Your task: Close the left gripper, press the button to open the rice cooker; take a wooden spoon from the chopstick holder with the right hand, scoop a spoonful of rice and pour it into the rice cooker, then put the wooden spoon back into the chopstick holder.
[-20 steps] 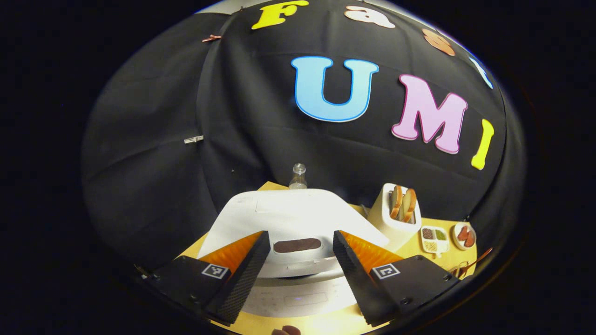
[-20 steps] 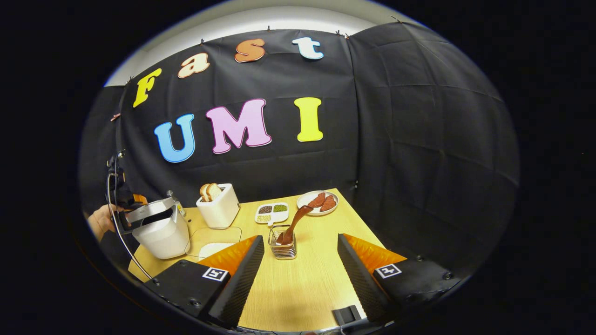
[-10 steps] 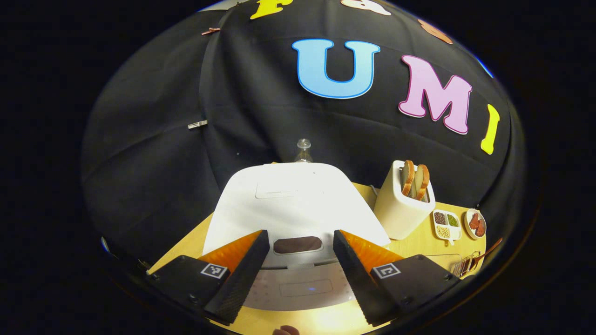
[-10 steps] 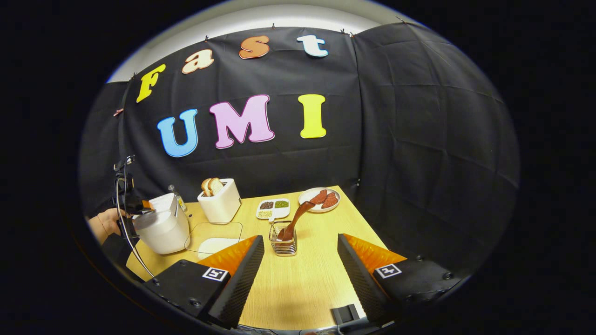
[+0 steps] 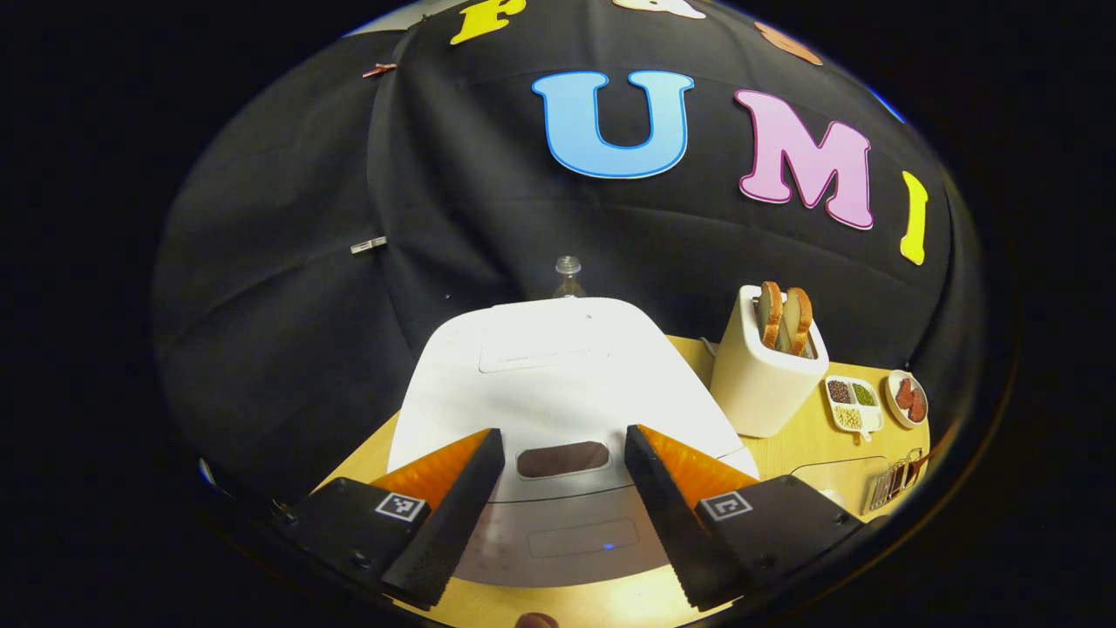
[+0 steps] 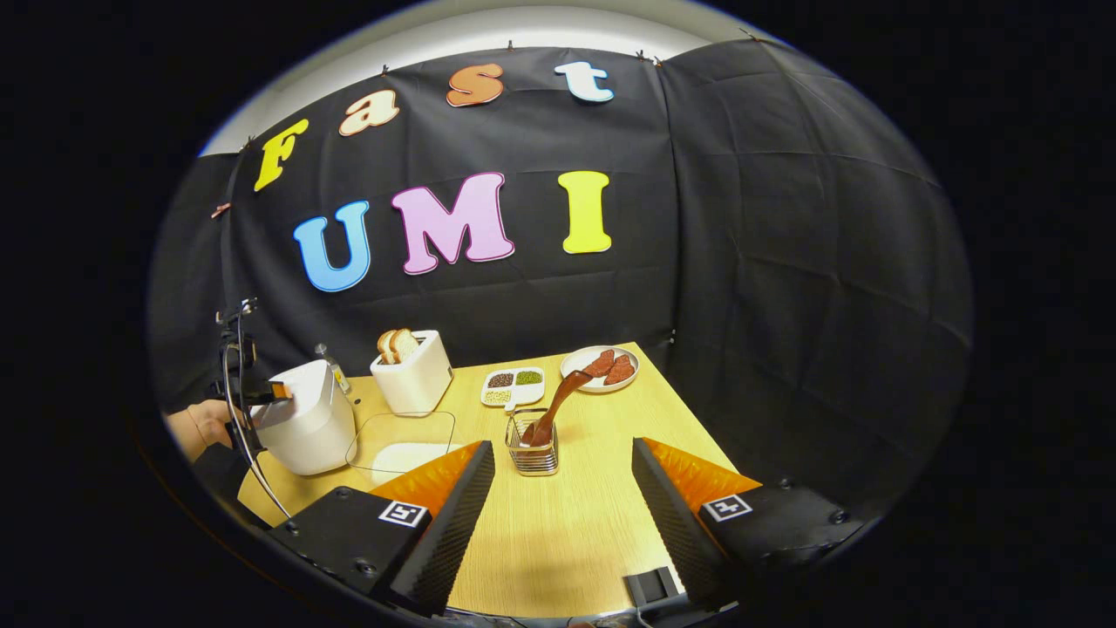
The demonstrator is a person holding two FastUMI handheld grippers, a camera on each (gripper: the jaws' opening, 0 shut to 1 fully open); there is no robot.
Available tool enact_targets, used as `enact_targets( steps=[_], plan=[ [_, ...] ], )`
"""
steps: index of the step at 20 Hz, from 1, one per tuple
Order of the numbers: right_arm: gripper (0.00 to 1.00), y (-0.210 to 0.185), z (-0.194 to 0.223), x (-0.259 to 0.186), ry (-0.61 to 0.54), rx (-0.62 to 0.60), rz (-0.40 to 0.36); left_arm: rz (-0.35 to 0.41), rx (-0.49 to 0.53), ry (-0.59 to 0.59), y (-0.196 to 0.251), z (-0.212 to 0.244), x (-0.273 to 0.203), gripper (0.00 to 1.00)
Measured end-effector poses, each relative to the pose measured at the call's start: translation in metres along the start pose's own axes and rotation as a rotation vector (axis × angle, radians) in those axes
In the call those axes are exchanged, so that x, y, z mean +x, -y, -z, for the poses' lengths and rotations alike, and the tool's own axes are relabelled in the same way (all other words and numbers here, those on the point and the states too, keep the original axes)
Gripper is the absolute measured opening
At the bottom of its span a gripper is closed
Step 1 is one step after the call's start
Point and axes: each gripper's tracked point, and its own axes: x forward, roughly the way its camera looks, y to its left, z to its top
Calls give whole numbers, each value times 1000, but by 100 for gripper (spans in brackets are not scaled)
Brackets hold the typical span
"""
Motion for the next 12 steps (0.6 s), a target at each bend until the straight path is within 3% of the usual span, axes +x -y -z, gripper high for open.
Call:
enact_targets(
  steps=[5, 12],
  plan=[
    [98, -5, -7, -3, 18, -8, -9, 46, -5, 28, 0, -7, -6, 99],
    [98, -23, -27, -8, 60, -53, -30, 149, -46, 303, -10, -67, -66, 96]
  ],
)
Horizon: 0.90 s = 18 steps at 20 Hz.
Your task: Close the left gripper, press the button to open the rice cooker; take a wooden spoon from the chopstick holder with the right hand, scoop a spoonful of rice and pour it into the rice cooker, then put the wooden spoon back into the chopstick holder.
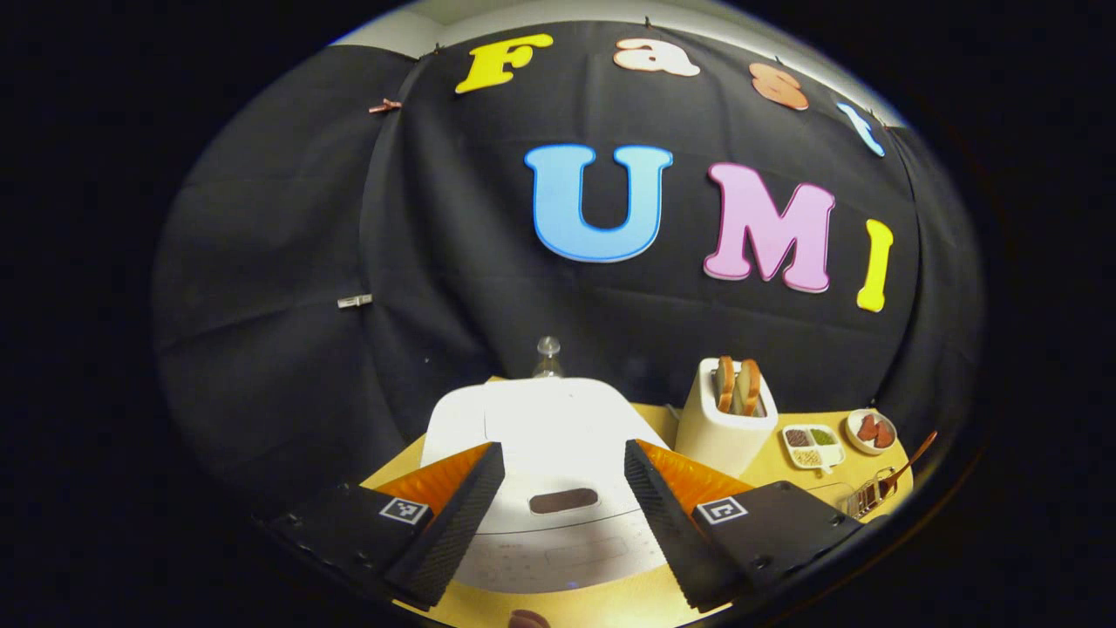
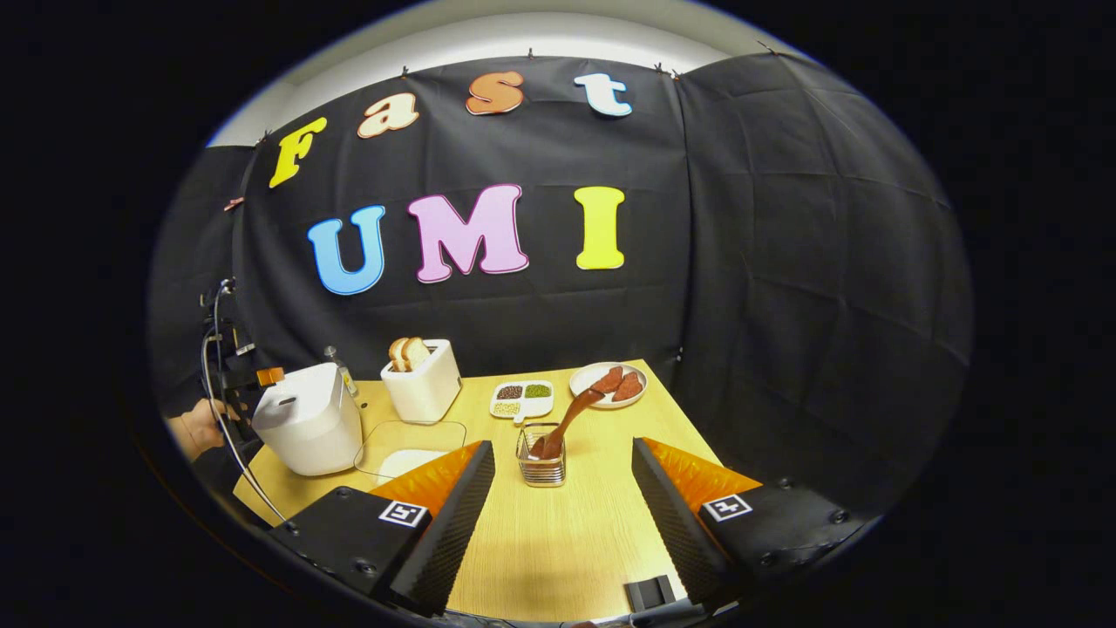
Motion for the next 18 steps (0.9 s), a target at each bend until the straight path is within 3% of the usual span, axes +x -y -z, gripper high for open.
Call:
enact_targets(
  steps=[6, 18],
  plan=[
    [99, -27, -27, -5, 54, -13, -38, 129, -35, 205, 4, -61, -73, 95],
    [99, -54, -61, -20, 129, -41, -31, 271, 3, 349, -9, -104, -190, 95]
  ],
)
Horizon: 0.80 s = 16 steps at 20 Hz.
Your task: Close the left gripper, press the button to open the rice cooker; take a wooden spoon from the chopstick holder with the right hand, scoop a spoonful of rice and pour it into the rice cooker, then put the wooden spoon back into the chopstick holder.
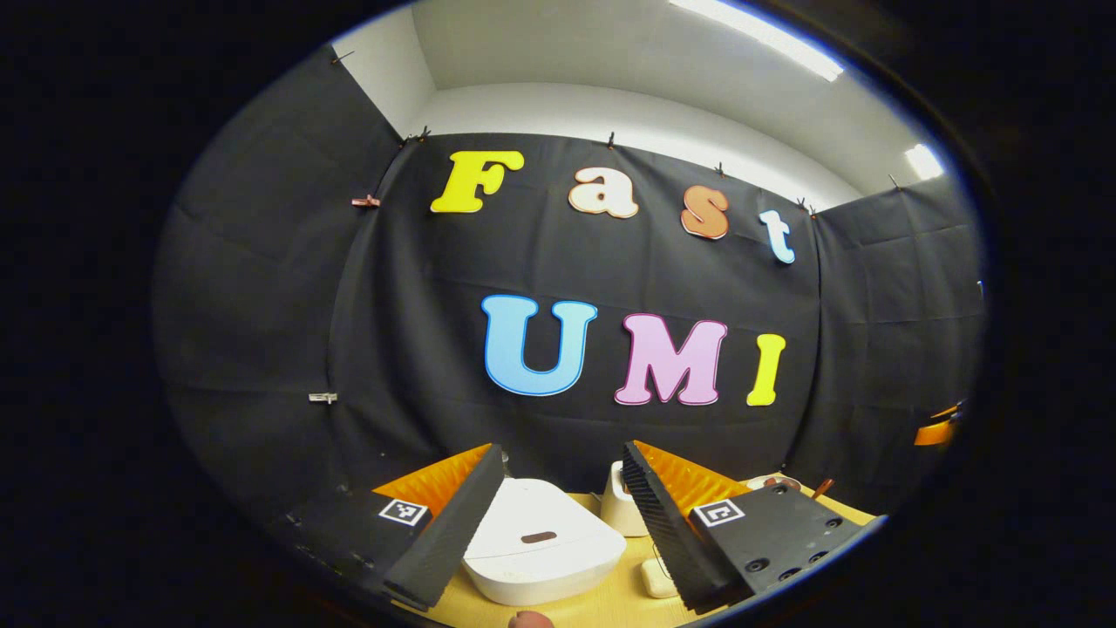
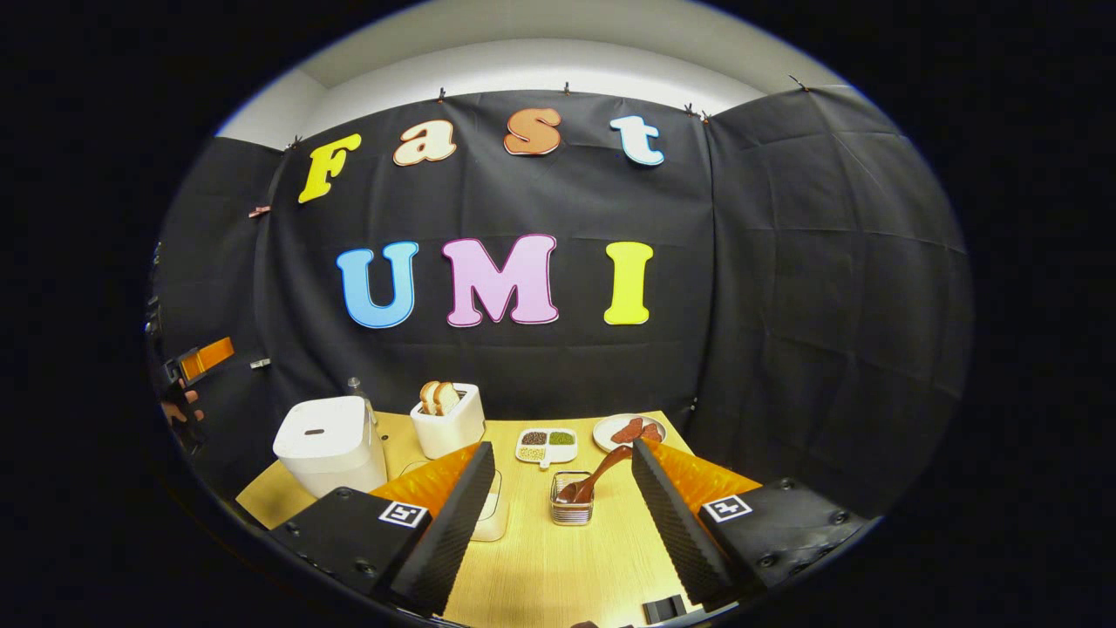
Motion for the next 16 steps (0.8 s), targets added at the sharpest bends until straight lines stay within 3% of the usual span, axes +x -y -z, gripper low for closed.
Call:
enact_targets(
  steps=[7, 16],
  plan=[
    [99, 8, 4, -5, 1, 15, 11, 15, 57, -24, 13, 0, -28, 95],
    [99, 9, 4, 3, -3, 3, 1, -3, 15, -54, 9, 9, -35, 95]
  ],
)
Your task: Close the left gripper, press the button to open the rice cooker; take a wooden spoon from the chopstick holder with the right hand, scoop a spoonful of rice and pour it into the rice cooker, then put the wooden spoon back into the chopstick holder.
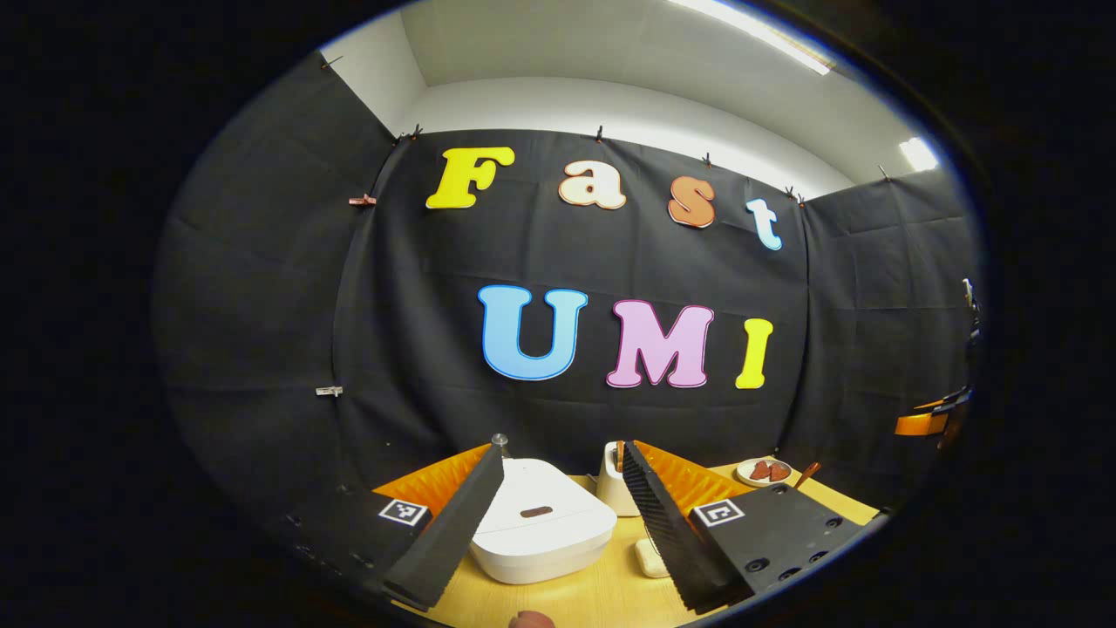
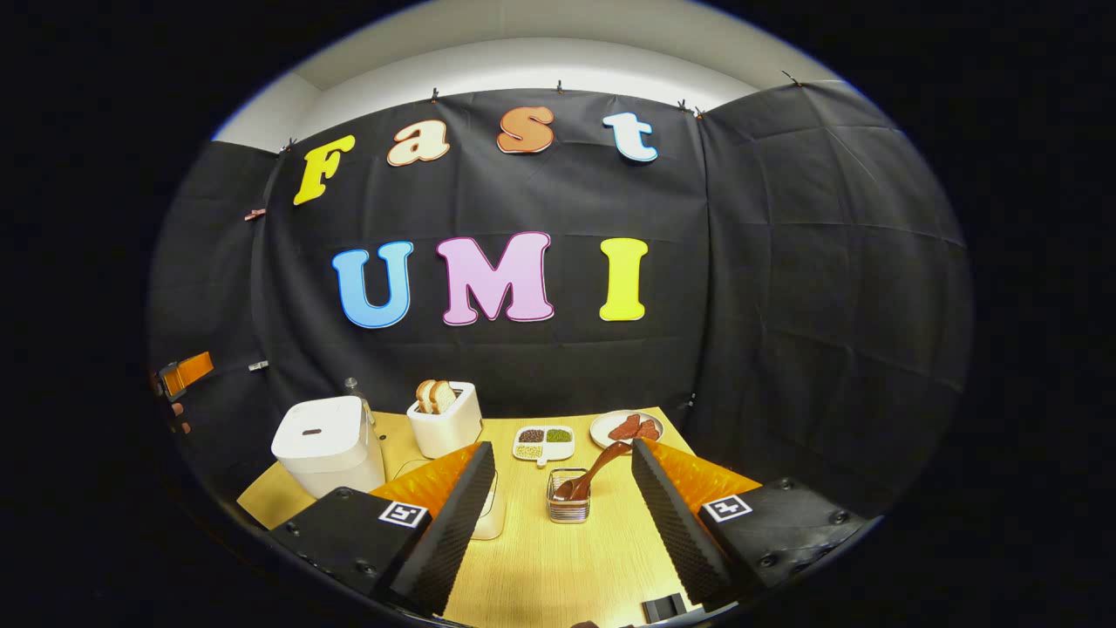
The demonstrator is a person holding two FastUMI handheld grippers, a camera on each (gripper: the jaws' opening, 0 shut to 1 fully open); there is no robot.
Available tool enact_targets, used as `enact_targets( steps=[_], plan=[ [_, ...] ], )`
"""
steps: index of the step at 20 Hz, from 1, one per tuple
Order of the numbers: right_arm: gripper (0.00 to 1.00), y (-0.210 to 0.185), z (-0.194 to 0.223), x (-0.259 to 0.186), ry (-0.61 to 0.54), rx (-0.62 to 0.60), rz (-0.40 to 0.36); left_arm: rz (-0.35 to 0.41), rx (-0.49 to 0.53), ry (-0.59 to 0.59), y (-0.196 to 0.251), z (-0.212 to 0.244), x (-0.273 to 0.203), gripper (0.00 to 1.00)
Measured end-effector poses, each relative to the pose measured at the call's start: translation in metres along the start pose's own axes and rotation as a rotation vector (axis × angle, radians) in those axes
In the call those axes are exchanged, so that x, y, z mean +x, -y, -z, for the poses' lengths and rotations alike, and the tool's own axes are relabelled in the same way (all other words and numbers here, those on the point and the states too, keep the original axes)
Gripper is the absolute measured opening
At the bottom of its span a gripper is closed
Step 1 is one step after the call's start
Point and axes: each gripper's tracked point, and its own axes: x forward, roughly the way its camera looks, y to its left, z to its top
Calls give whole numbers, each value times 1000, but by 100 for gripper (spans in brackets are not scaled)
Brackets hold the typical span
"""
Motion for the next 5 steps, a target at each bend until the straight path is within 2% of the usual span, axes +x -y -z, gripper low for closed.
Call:
enact_targets(
  steps=[5],
  plan=[
    [98, -3, 2, 9, -4, -12, -17, -15, 17, -3, 0, 0, 3, 95]
  ],
)
